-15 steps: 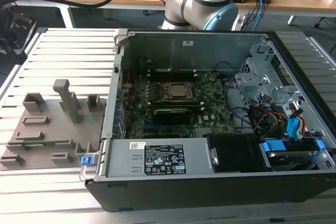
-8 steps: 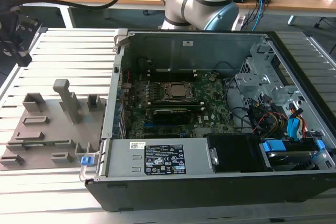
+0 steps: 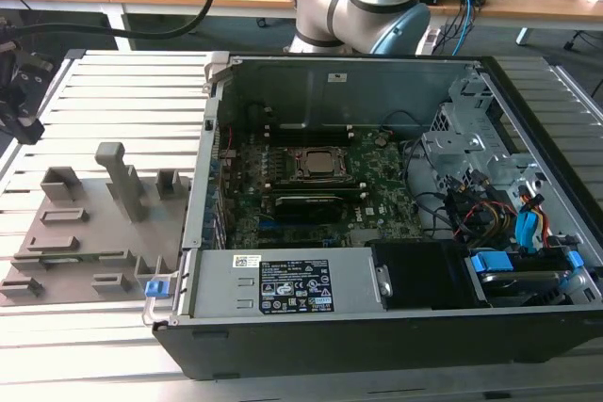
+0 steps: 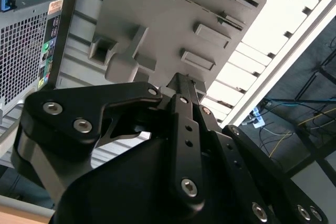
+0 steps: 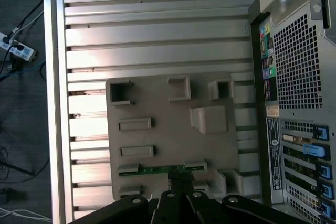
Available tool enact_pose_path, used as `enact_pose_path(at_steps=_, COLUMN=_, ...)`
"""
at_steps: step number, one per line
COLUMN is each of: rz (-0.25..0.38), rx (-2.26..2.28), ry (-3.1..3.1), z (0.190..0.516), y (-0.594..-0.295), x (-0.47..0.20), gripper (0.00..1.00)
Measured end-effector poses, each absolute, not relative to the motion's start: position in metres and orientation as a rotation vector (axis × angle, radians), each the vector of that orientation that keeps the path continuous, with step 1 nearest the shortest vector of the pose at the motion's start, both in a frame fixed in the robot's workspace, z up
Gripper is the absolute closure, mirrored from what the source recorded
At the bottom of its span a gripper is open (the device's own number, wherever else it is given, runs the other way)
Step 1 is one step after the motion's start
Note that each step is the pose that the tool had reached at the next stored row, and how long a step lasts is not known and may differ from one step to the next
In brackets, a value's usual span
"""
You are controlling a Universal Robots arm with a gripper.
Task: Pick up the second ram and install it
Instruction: 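Reach for the second ram, then pick up the second ram and move it above second insertion slot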
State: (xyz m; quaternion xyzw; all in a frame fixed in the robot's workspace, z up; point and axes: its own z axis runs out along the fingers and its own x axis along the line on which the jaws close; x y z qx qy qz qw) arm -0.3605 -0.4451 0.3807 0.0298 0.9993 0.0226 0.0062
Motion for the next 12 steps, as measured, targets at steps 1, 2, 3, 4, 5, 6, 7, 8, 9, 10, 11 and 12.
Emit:
enact_pose_path(at_steps=1, rz=0.071, rx=0.093, ry=3.127, z=0.3807, y=-0.4453, x=-0.3605, gripper=0.89)
enact_pose_path(at_steps=2, rz=0.071, rx=0.093, ry=3.127, z=0.3807, y=-0.4453, x=-0.3605, gripper=0.89)
enact_pose_path(at_steps=3, rz=0.071, rx=0.092, ry=3.127, z=0.3807, y=-0.4453, x=-0.3605, gripper=0.89)
enact_pose_path(at_steps=4, rz=0.071, rx=0.092, ry=3.127, z=0.3807, y=-0.4453, x=-0.3605, gripper=0.89)
enact_pose_path(at_steps=5, rz=0.071, rx=0.092, ry=3.127, z=0.3807, y=-0.4453, x=-0.3605, gripper=0.89)
enact_pose_path(at_steps=6, rz=0.071, rx=0.092, ry=3.127, z=0.3807, y=-0.4453, x=-0.3605, gripper=0.89)
enact_pose_path(at_steps=7, rz=0.071, rx=0.092, ry=3.127, z=0.3807, y=-0.4453, x=-0.3605, gripper=0.89)
enact_pose_path(at_steps=8, rz=0.071, rx=0.092, ry=3.127, z=0.3807, y=-0.4453, x=-0.3605, gripper=0.89)
enact_pose_path(at_steps=9, rz=0.071, rx=0.092, ry=3.127, z=0.3807, y=-0.4453, x=-0.3605, gripper=0.89)
enact_pose_path(at_steps=10, rz=0.071, rx=0.092, ry=3.127, z=0.3808, y=-0.4453, x=-0.3605, gripper=0.89)
enact_pose_path(at_steps=11, rz=0.071, rx=0.092, ry=3.127, z=0.3807, y=-0.4453, x=-0.3605, gripper=0.89)
enact_pose_path(at_steps=12, rz=0.071, rx=0.092, ry=3.127, z=0.3807, y=-0.4453, x=-0.3605, gripper=0.89)
